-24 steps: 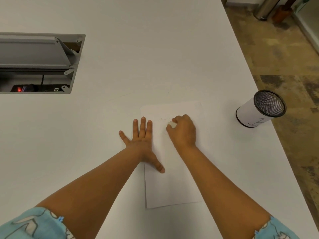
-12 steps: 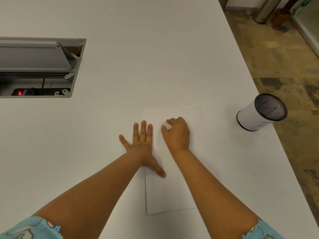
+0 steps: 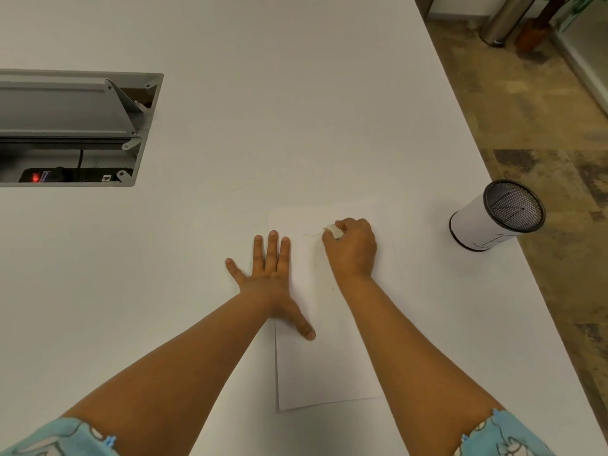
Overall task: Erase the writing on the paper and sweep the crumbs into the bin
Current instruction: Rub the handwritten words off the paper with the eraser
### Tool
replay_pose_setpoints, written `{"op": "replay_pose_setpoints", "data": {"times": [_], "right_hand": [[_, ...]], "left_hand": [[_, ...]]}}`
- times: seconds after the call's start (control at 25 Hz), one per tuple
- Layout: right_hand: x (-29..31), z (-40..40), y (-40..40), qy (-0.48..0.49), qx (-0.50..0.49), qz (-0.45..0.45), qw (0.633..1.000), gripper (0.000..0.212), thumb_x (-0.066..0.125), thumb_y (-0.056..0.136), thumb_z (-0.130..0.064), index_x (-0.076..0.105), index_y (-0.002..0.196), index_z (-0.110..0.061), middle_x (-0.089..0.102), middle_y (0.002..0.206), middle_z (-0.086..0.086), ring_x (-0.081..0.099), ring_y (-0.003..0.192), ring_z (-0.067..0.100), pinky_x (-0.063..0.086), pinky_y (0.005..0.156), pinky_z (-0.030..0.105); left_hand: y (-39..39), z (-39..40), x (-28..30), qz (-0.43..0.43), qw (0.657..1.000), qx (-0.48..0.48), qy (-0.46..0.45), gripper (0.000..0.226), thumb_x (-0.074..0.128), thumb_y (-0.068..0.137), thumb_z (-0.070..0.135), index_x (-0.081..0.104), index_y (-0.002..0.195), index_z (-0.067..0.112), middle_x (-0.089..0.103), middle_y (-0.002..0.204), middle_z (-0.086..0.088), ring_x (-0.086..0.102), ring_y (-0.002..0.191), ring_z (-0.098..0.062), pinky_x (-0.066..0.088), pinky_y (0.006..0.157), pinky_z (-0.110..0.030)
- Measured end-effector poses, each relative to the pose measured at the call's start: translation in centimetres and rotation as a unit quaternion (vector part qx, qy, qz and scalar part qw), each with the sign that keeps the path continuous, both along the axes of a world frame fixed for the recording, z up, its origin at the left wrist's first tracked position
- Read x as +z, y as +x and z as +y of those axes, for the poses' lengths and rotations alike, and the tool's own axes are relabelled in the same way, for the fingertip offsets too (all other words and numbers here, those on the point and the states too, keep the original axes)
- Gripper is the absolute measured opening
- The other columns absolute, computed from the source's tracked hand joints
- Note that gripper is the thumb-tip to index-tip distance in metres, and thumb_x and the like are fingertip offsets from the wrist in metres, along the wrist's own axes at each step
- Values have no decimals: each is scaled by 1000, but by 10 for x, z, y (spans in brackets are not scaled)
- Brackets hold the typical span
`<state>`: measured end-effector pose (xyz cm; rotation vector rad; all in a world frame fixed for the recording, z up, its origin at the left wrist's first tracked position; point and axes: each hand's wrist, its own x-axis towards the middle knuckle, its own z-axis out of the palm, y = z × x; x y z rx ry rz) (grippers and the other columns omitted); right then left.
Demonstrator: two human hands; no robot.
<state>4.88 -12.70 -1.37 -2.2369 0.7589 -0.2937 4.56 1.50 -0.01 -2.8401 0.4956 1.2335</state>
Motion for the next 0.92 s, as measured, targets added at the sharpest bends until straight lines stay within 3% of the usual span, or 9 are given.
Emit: {"op": "replay_pose_setpoints", "data": {"times": [0.24, 0.4, 0.56, 0.68, 0.92], "right_hand": [[-20, 3, -9, 13, -5, -74, 997, 22, 67, 79, -17, 64, 95, -3, 58, 94, 12, 59, 82, 24, 48, 71, 26], [-23, 2, -8, 18, -16, -82, 996, 23, 68, 78, -18, 64, 96, -4, 57, 94, 8, 58, 82, 20, 50, 72, 26], [-24, 3, -9, 21, -13, -88, 996, 24, 68, 79, -19, 63, 98, -5, 57, 94, 8, 59, 84, 21, 52, 73, 28], [-22, 1, -8, 33, -12, -83, 996, 25, 68, 79, -19, 63, 100, -5, 58, 96, 8, 59, 87, 21, 54, 76, 31], [-16, 26, -30, 14, 87, -85, 992, 27, 68, 79, -20, 65, 103, -7, 61, 92, 8, 58, 85, 18, 48, 74, 23]], "left_hand": [[2, -1, 0, 6, 1000, -11, 8, 154, 73, 42, 75, -48, 121, 22, -50, 139, -2, -46, 126, -28, -17, 96, -71], [23, 1, 7, -67, 996, -45, -35, 139, 68, 57, 71, -27, 141, 16, -32, 152, -4, -30, 138, -23, -17, 102, -65], [37, 3, 5, -82, 989, -109, -60, 143, 67, 53, 75, -27, 141, 12, -31, 152, -5, -30, 138, -19, -20, 105, -59], [36, 5, 1, -77, 989, -97, -74, 146, 68, 50, 76, -30, 139, 15, -34, 150, -1, -31, 137, -16, -18, 105, -59], [34, -3, 2, -81, 991, -93, -42, 150, 71, 47, 74, -32, 138, 14, -34, 150, -3, -30, 138, -19, -12, 109, -57]]}}
